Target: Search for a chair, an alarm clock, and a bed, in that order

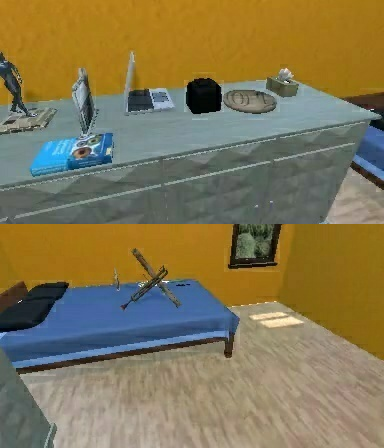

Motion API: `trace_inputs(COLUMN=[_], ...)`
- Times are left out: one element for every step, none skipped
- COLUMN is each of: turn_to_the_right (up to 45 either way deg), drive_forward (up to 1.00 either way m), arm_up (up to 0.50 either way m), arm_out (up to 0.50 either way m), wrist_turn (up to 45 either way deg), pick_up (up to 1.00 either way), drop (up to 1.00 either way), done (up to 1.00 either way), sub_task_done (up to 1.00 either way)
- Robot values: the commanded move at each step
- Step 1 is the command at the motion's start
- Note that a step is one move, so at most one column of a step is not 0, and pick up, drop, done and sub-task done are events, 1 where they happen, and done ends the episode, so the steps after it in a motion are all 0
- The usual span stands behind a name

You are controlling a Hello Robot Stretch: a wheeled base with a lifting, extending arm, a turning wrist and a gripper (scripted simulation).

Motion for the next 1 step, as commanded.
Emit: trace_inputs(turn_to_the_right=[45.0], drive_forward=[0.0], arm_up=[0.0], arm_out=[0.0], wrist_turn=[0.0], pick_up=[0.0], drop=[0.0], done=[0.0], sub_task_done=[0.0])
